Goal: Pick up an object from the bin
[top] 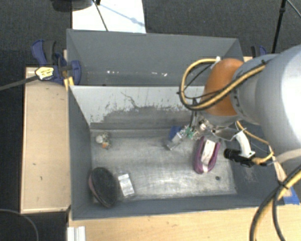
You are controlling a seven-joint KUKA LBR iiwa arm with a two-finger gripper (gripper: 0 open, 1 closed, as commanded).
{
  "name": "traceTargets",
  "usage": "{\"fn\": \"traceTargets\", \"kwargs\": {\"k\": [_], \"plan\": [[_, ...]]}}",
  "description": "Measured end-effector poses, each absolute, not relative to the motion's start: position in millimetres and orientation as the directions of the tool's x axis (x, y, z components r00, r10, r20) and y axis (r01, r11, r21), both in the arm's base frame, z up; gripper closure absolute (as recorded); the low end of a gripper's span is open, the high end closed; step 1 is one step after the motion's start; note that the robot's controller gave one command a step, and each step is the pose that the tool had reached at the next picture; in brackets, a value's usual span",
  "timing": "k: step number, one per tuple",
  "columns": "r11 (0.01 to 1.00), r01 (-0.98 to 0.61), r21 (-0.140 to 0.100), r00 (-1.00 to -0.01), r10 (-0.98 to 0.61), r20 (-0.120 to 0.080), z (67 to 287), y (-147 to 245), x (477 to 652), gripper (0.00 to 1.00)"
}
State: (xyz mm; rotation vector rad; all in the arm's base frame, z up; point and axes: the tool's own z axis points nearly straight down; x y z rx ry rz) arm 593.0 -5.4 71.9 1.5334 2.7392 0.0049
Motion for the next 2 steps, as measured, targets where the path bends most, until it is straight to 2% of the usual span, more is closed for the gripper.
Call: {"fn": "traceTargets", "kwargs": {"k": [1, 2], "plan": [[0.340, 0.940, 0.004, -0.340, 0.940, -0.003, 74.0, 8.0, 593.6, 0.00], [0.346, 0.938, -0.010, -0.346, 0.938, 0.008, 74.1, 9.9, 590.8, 1.00]]}}
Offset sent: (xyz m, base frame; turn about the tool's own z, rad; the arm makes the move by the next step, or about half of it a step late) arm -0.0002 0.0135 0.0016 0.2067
